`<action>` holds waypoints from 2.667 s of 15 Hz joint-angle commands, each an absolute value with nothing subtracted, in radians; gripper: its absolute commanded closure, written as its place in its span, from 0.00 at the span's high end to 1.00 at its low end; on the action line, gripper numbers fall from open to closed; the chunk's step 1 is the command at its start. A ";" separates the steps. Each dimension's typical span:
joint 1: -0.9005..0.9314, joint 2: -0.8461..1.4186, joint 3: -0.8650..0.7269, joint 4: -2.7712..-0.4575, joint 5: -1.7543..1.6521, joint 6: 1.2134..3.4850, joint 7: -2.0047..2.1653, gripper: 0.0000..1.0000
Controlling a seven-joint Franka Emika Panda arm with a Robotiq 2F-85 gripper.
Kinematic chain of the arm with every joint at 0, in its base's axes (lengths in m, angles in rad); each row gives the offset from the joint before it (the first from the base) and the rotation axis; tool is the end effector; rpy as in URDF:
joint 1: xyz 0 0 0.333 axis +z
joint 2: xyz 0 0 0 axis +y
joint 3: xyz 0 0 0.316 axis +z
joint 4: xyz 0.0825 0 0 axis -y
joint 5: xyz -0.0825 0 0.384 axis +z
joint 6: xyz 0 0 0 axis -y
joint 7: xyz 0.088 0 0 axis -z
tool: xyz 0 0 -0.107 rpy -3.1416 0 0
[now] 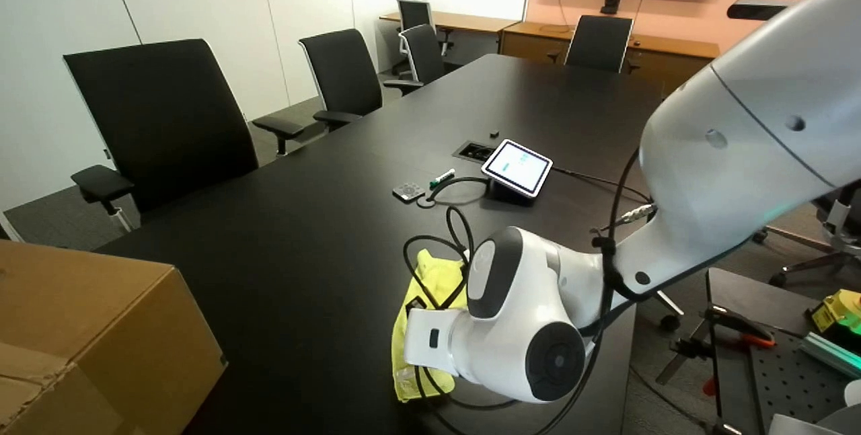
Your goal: Fold the towel on the table.
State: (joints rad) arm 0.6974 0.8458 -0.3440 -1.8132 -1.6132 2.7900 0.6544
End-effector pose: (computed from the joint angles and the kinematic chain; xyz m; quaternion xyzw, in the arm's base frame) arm 0.5536 0.2553 0.0770 0.7051 0.5930 0.1818 0.3436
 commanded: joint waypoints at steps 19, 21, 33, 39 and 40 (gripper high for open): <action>0.409 0.257 -0.355 -2.352 -1.139 2.933 0.534 1.00; 0.376 0.154 -0.347 -2.443 -1.020 2.875 0.486 1.00; 0.138 -0.491 -0.102 -2.693 -0.224 2.270 0.071 1.00; 0.084 -0.781 -0.119 -2.633 -0.046 1.971 -0.107 1.00; 0.075 -0.692 -0.083 -2.642 -0.062 2.026 -0.065 1.00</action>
